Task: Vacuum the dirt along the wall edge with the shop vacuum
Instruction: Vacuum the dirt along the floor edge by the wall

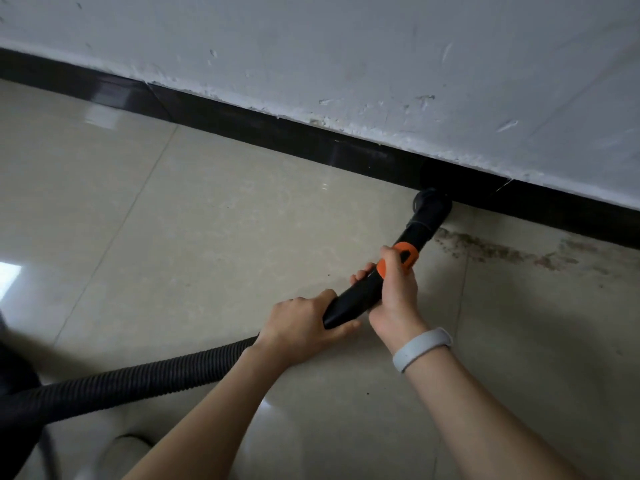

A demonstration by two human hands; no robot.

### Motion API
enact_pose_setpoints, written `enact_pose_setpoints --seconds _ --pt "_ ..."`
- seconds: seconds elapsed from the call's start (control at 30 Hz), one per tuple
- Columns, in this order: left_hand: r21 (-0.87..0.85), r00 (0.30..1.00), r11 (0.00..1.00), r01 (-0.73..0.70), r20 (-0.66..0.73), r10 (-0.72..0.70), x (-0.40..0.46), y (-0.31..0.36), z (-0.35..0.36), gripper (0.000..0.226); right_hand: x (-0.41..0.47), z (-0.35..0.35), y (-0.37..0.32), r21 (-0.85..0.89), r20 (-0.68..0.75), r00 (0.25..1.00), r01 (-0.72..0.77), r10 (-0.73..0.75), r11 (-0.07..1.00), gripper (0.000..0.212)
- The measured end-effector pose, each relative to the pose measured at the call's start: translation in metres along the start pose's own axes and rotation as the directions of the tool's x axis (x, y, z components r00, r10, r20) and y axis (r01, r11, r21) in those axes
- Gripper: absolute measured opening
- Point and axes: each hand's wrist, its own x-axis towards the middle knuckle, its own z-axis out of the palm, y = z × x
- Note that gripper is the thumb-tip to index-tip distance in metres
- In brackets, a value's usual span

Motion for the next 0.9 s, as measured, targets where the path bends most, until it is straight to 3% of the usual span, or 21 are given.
enact_pose_setpoints --seconds 0.2,0.4,0.5,0.67,0.9 --pt "-0.215 0.975 0.965 0.148 -0.131 -0.179 -0.034 -0.037 -0.004 0.043 -0.018 0.051 0.027 -0.216 0.159 0.986 -0.014 0.049 0.976 0.015" --pt "-0.499 0.851 0.829 0.253 -0.293 -0.436 -0.055 -0.095 -0.024 0.049 -0.032 0.143 0.059 -0.453 0.348 0.916 -0.022 0.200 0.891 0.015" --pt "-0.510 0.790 0.813 0.280 -0.358 -0.497 -0.045 -0.113 -0.041 0.037 -0.030 0.183 0.063 -0.520 0.385 0.885 -0.027 0.263 0.854 0.013" --pt "-0.544 0.742 0.767 0.339 -0.347 -0.574 -0.028 -0.135 -0.048 0.043 -0.016 0.221 0.076 -0.618 0.393 0.865 -0.002 0.311 0.786 0.012" --pt "-0.404 0.687 0.780 0.478 -0.382 -0.619 -0.020 -0.128 -0.036 0.042 -0.004 0.215 0.086 -0.626 0.374 0.880 0.008 0.292 0.780 0.015"
